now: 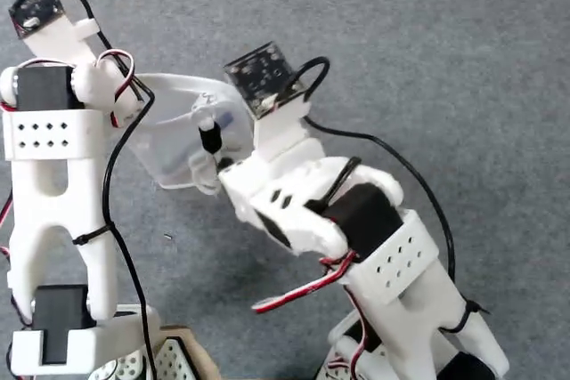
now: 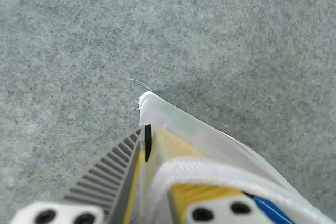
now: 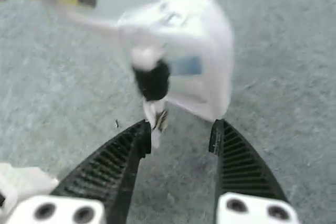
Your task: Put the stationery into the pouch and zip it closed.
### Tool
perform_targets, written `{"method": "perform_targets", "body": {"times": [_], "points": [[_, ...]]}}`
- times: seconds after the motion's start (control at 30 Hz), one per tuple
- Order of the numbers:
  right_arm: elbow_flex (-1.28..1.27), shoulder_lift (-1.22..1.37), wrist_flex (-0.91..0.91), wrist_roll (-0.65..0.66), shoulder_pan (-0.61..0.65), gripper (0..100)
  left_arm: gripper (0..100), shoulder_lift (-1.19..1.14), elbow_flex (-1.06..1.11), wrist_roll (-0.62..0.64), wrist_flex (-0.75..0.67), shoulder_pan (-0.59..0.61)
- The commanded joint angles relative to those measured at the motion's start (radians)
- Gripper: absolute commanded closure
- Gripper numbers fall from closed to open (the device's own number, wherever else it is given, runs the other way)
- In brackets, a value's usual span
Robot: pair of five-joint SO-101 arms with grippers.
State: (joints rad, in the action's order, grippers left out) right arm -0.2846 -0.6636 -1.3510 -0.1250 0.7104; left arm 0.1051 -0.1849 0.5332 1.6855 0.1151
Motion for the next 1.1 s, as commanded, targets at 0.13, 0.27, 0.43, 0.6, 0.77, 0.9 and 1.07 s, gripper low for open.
{"method": "perform_targets", "body": {"times": [0.13, 0.27, 0.43, 0.6, 0.77, 0.9, 1.07], "points": [[0.045, 0.001, 0.032, -0.012, 0.115, 80.0, 97, -0.037, 0.051, 0.026, -0.021, 0.021], [-0.028, 0.004, 0.175, -0.012, 0.143, 80.0, 97, -0.037, 0.050, 0.026, -0.021, 0.021], [-0.179, -0.002, 0.391, -0.011, 0.048, 80.0, 97, -0.037, 0.051, 0.020, -0.014, 0.022], [-0.268, -0.002, 0.486, -0.011, -0.051, 80.0, 97, -0.037, 0.051, 0.020, -0.014, 0.022], [-0.312, 0.004, 0.559, -0.011, -0.058, 80.0, 97, -0.037, 0.051, 0.020, -0.014, 0.015], [-0.355, 0.004, 0.629, -0.011, -0.066, 80.1, 97, -0.037, 0.054, 0.020, -0.014, 0.015], [-0.372, -0.002, 0.654, -0.011, -0.097, 80.2, 97, -0.037, 0.058, 0.020, -0.014, 0.018]]}}
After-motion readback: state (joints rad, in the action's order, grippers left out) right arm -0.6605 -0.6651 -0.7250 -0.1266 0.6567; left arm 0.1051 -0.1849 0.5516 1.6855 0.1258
